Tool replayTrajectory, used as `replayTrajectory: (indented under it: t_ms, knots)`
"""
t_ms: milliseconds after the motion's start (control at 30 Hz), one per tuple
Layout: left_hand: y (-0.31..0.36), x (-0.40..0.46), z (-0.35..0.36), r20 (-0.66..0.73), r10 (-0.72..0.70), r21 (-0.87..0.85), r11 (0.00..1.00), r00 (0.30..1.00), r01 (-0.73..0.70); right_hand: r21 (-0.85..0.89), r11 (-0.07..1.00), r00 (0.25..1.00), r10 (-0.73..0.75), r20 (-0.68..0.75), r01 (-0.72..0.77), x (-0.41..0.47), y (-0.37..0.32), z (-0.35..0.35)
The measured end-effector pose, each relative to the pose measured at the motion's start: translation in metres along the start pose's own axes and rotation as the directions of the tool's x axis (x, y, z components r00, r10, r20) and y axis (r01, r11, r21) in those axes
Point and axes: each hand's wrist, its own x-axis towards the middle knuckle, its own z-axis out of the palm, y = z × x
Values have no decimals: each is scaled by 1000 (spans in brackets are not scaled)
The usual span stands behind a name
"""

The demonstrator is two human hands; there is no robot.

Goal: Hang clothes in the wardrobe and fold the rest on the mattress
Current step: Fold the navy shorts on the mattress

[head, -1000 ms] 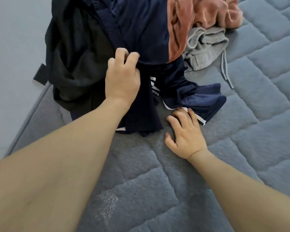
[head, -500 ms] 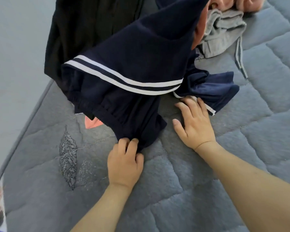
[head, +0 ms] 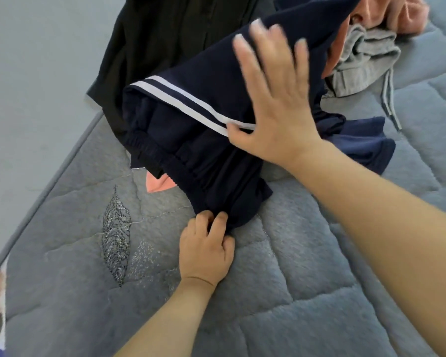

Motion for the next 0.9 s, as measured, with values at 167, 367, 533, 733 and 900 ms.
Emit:
replayTrajectory:
  t_ms: [167,367,533,733,900]
  knots:
    - [2,0,-1,5,-12,11,1000,1000,12,-135,983,917,166,363,-124,-11,6,11]
    - [2,0,-4,5,-20,10,1000,1000,20,-122,939,741,330,584,-322,-112,9,-16]
    - [7,-4,-25,35,-21,62,998,999,19,-198,831,408,445,798,-519,-167,-18,-68]
    - [10,-124,-56,64,24,1,1000,998,-25,-203,708,186,431,883,-676,-273,-96,-136]
    - [15,-237,-102,237,116,38,991,964,-129,-284,604,-82,339,937,-745,-352,-159,-199]
